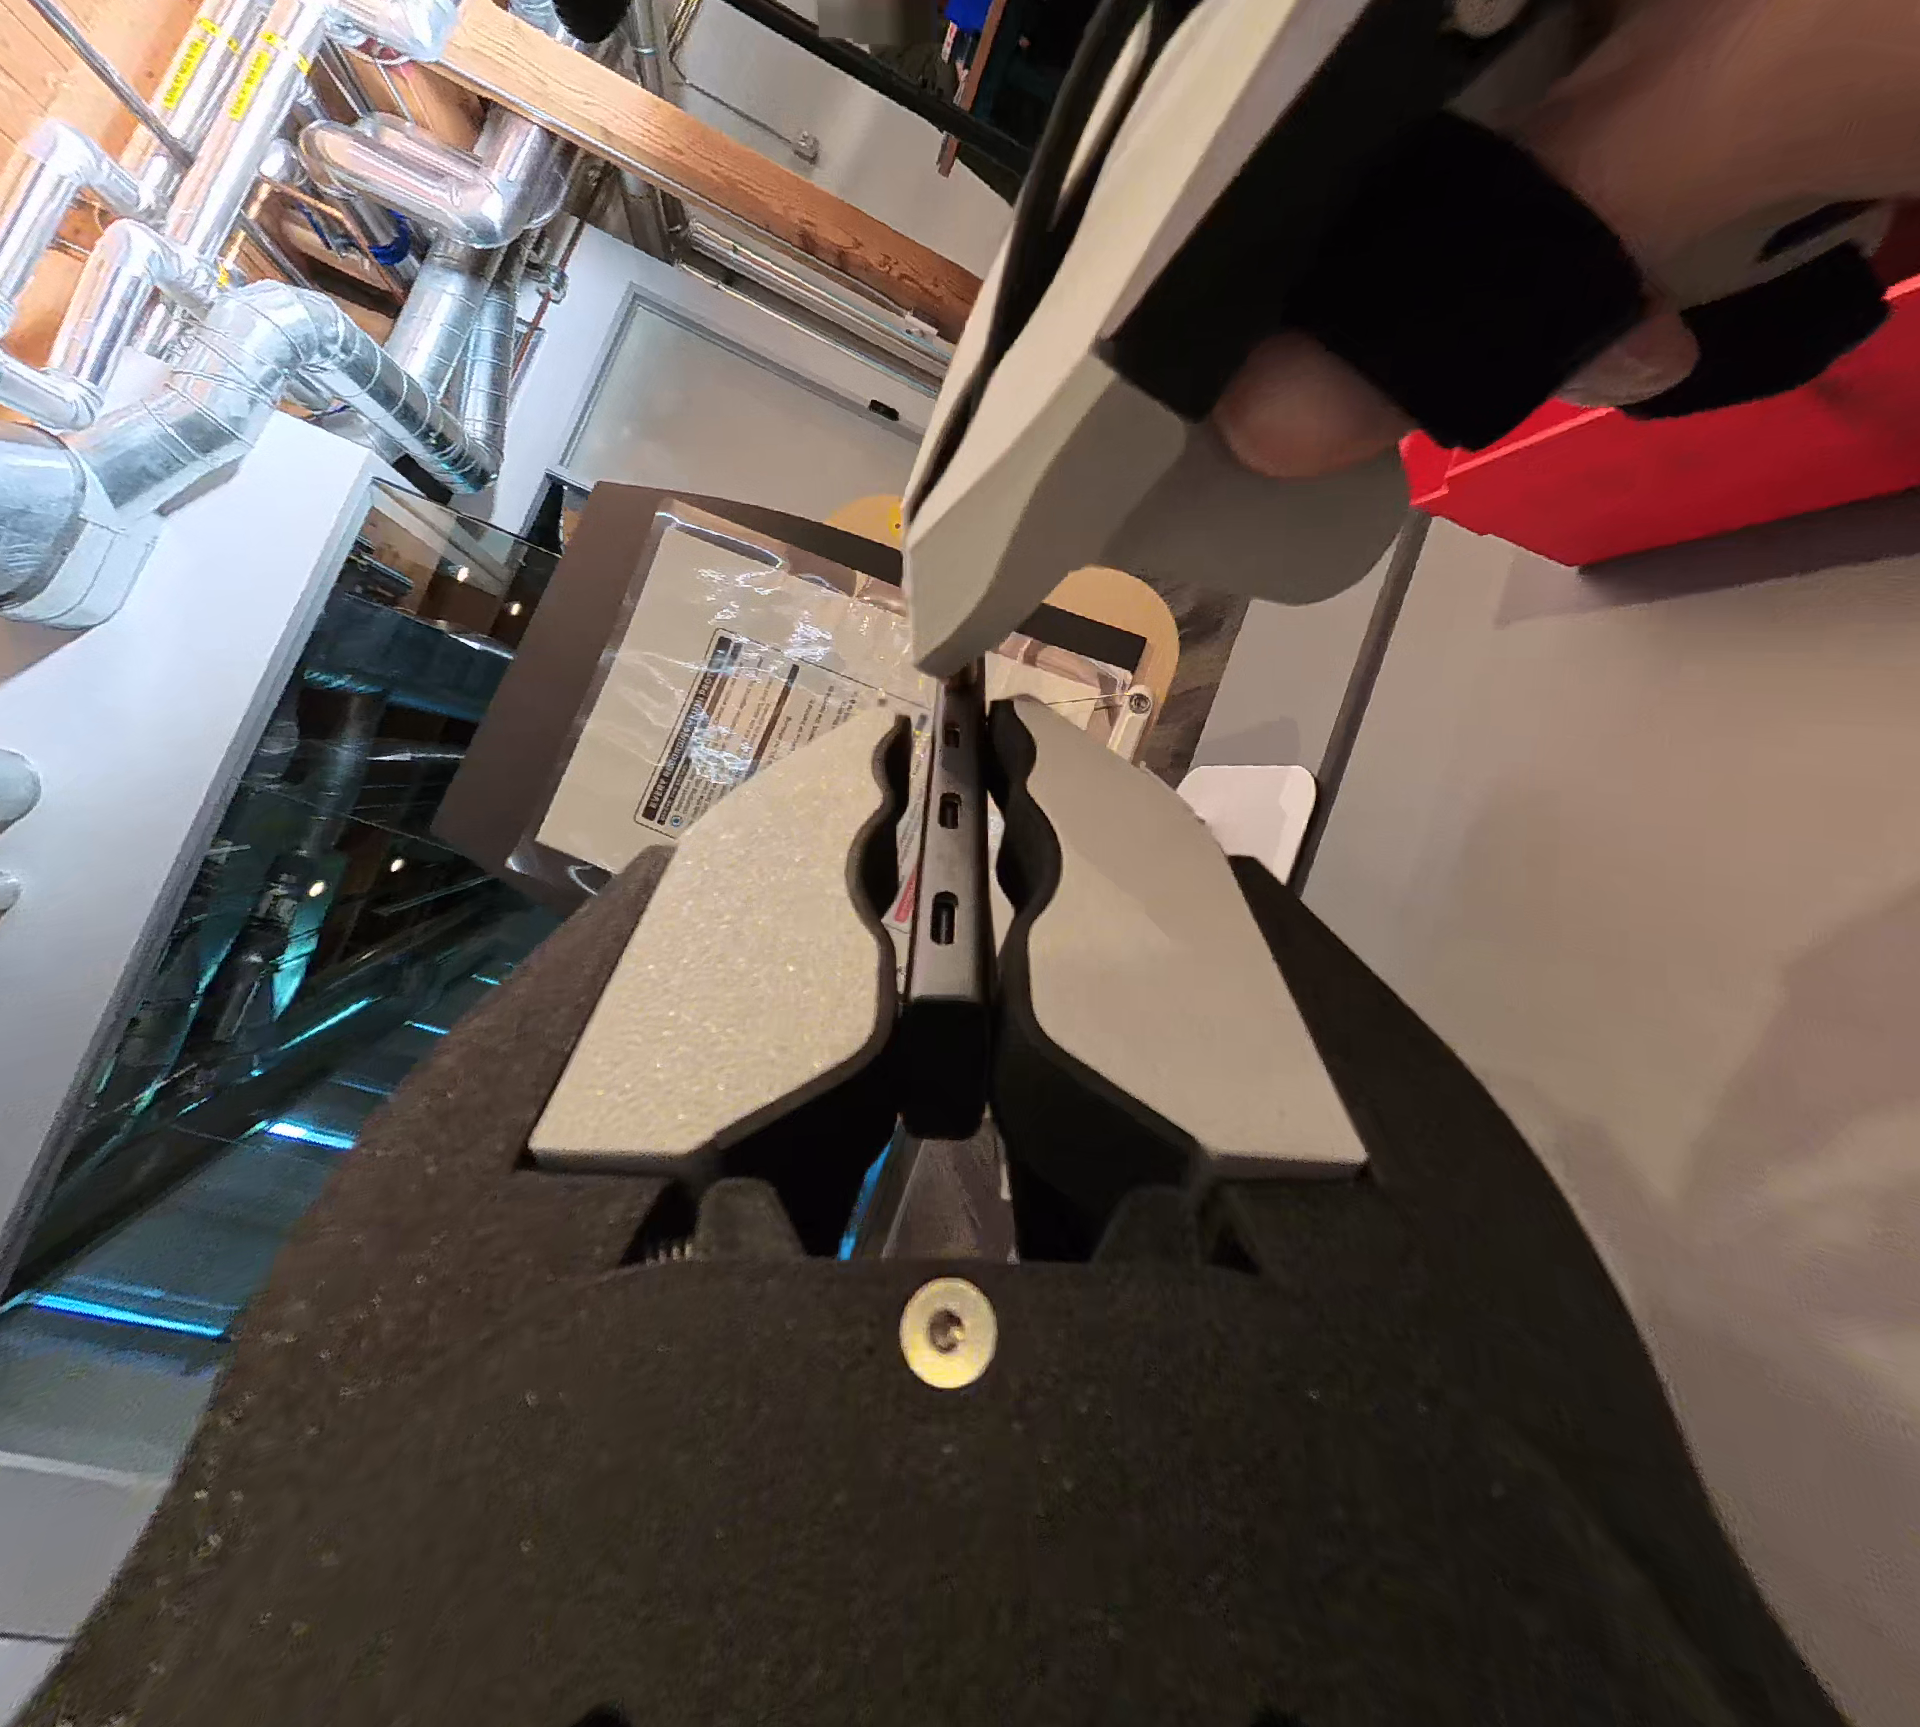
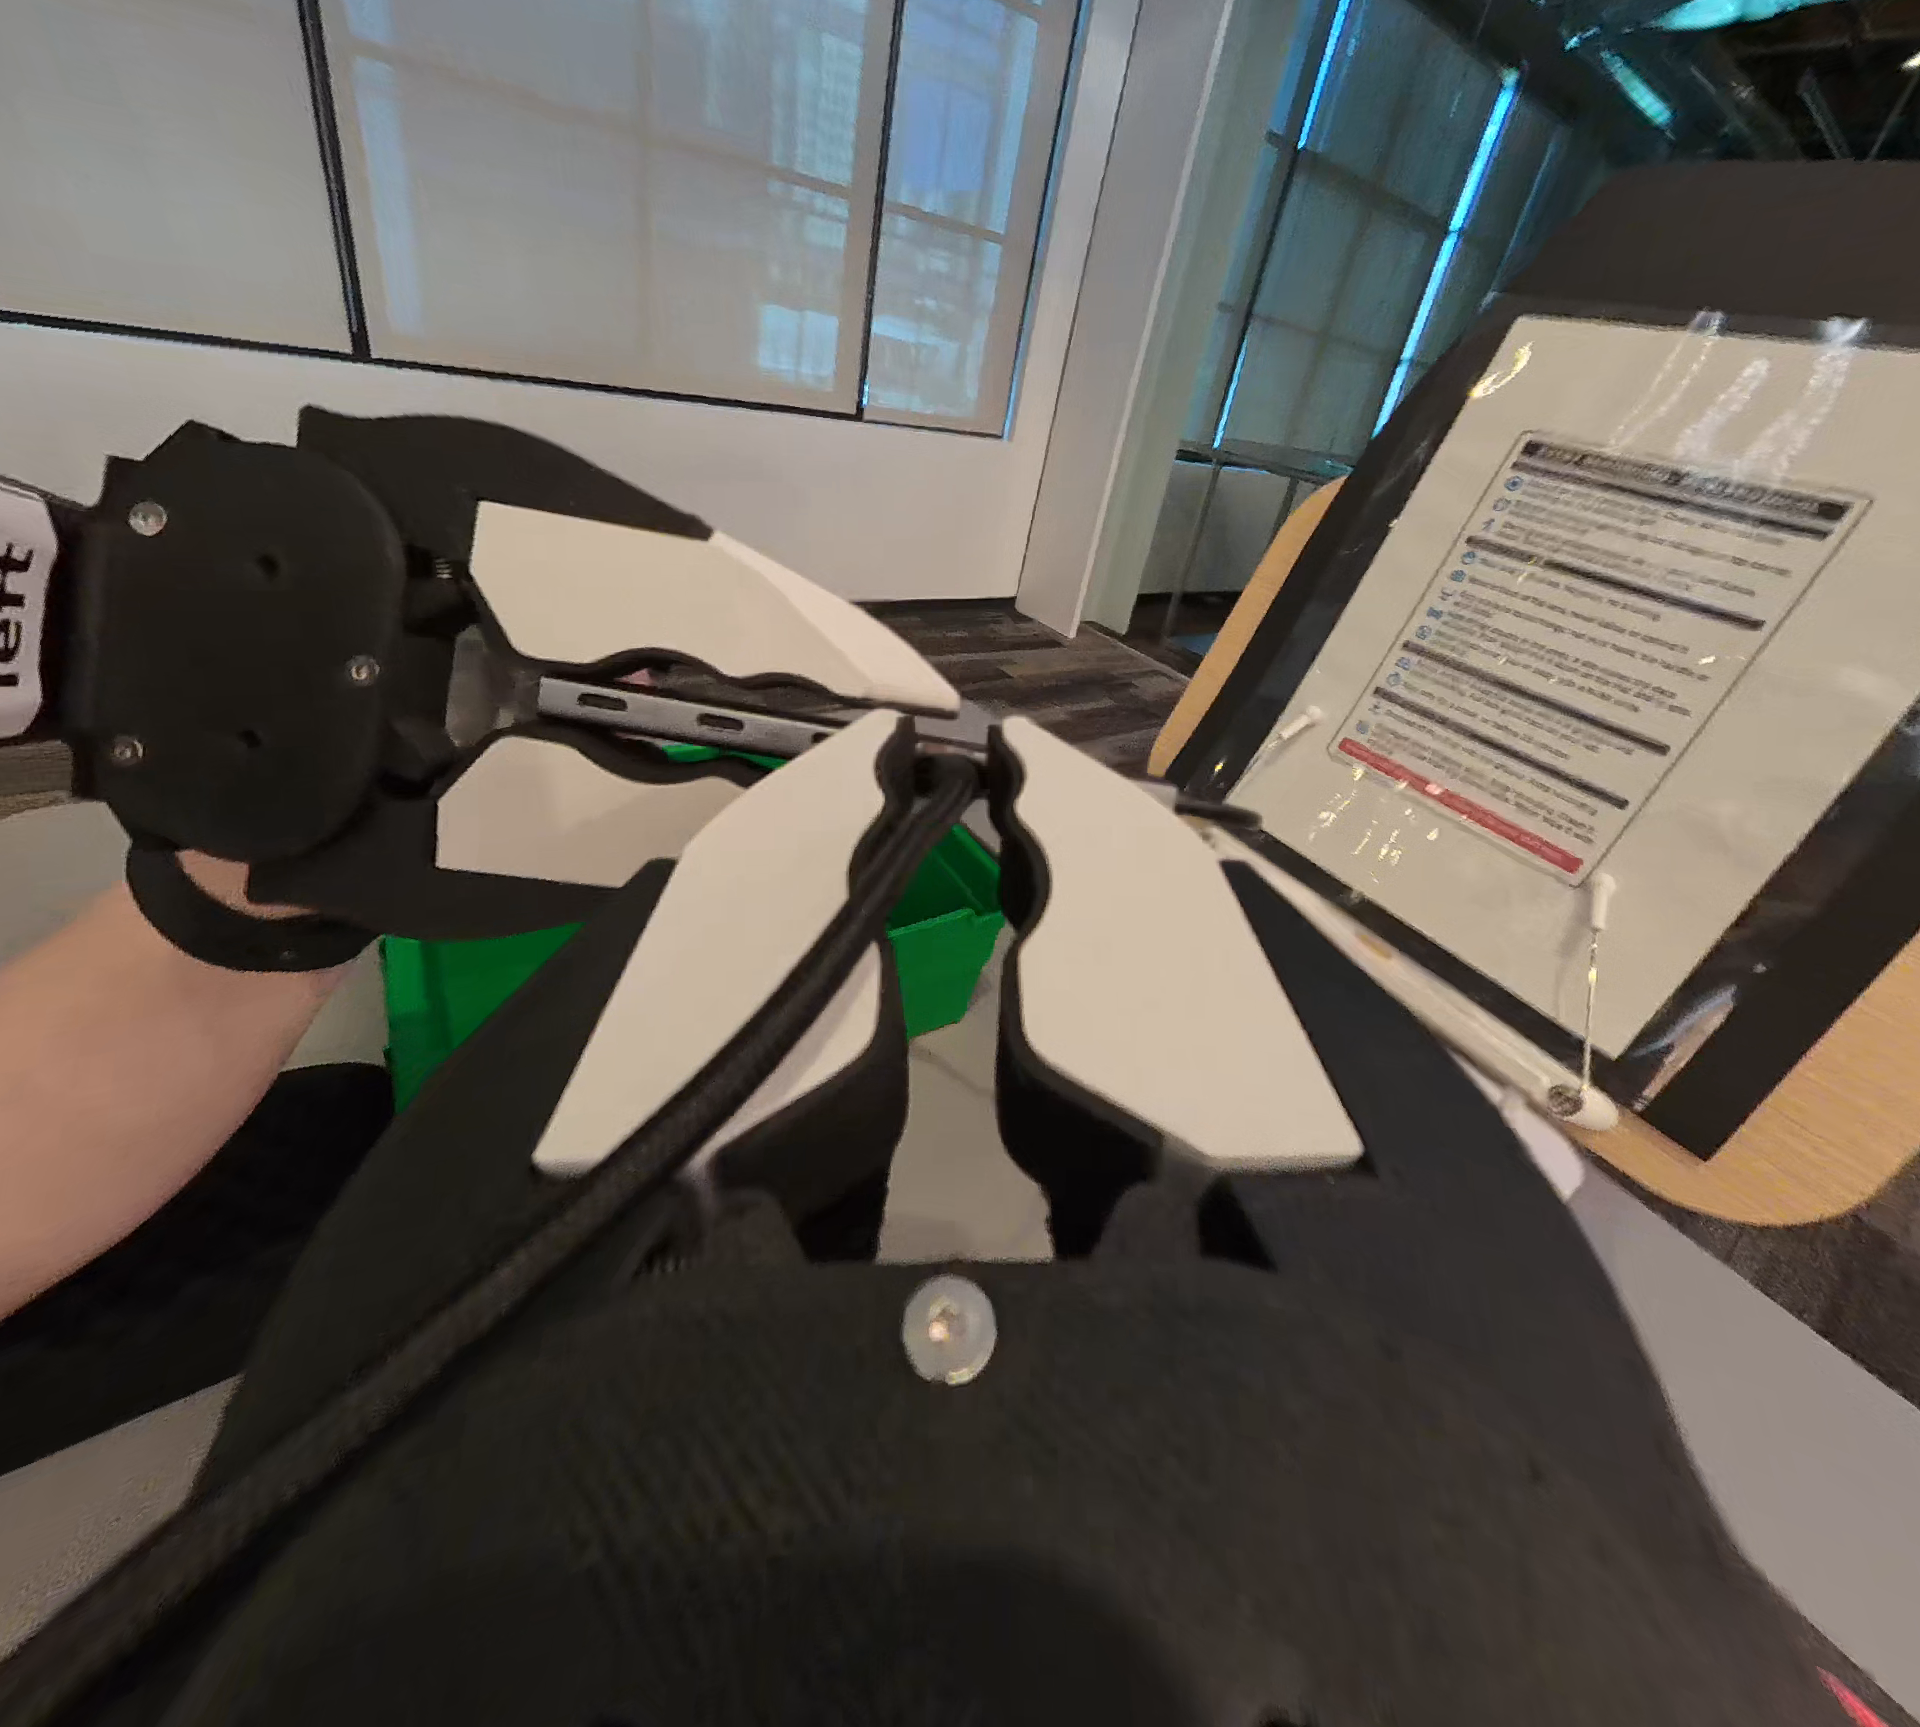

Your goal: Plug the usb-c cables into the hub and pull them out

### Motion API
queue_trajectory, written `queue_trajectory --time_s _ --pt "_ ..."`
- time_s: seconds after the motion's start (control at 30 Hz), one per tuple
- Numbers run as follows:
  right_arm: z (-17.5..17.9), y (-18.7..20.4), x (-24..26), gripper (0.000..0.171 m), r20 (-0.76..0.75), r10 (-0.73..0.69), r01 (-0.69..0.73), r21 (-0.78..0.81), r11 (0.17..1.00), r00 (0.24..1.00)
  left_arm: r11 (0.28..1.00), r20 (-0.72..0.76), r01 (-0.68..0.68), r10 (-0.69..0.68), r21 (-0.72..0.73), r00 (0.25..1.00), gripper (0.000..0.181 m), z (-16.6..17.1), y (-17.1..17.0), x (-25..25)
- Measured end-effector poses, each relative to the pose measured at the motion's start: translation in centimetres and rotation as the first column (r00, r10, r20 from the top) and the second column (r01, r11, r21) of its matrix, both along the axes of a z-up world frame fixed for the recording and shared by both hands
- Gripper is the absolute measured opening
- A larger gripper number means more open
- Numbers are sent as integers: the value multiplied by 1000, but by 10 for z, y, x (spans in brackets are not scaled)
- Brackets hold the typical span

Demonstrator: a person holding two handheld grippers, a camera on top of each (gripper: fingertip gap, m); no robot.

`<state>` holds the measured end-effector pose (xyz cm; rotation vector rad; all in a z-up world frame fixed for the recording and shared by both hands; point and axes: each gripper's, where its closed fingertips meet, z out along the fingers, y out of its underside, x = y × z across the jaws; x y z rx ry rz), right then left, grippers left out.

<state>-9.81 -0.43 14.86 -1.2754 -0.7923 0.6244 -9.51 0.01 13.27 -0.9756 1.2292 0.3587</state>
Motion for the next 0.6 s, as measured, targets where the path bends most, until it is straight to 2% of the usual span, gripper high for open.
queue_trajectory --time_s 0.17,0.27,0.4,0.47,0.6 --pt "-11 10 5 13 23 0 2 -106 994 1000 997 -40 -46 49 64 998 14 -7 9 4" --pt "-12 13 10 13 -6 20 -21 -139 990 1000 981 -42 -80 89 178 995 14 -7 13 8" --pt "-18 20 20 14 36 -15 20 -134 991 999 985 -7 -165 165 45 986 14 -19 31 4" --pt "-20 22 22 14 81 -63 72 -113 991 995 980 -19 -197 198 33 980 14 -25 38 1" --pt "-18 19 23 13 112 -66 74 -63 995 992 993 25 -118 118 25 993 14 -23 31 8"
